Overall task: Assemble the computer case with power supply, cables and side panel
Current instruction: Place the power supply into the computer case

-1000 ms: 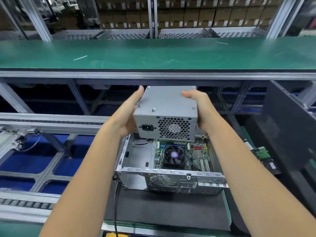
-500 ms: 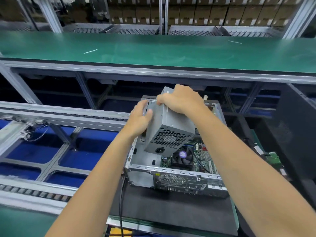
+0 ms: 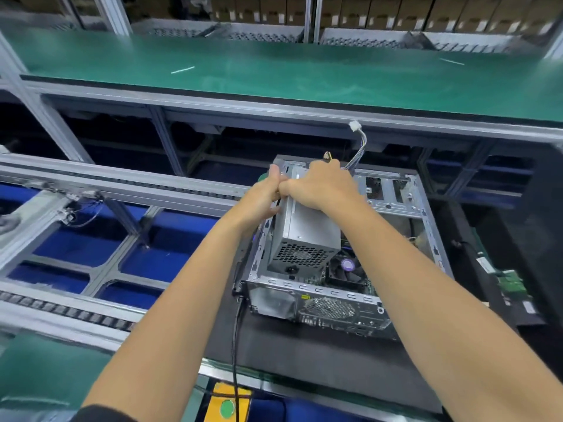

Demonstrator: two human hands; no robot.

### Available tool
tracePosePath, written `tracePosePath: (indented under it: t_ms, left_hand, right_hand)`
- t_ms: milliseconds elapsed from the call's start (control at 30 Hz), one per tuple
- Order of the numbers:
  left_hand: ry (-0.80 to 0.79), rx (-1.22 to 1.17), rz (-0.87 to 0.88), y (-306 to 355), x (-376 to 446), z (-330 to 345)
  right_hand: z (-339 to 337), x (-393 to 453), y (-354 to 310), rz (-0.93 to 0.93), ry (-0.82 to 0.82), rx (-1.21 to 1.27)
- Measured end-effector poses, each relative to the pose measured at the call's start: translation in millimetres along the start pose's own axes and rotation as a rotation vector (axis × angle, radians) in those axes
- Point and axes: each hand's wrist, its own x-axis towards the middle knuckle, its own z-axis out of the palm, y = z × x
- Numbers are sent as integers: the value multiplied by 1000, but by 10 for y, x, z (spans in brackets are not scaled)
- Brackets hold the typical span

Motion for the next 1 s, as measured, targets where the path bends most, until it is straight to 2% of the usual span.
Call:
tracePosePath:
  t_ms: [100,267,333,467,1000]
  left_hand:
    - [12,39,-37,-55,33,-36]
    - [39,213,2,-149,45,-77]
    - [111,272,44,-176,49,-66]
    - [270,226,115,-217,52,-47]
    - [340,196,35,-380,67,-129]
  right_hand:
    - [77,-1,-25,9,-29,-27]
    - [199,-13,-50,27,-54,-24]
    - [238,6,-53,43,-86,-12]
    - [393,6,-43,71,-161,4]
    - [617,97,159,122,-189,53]
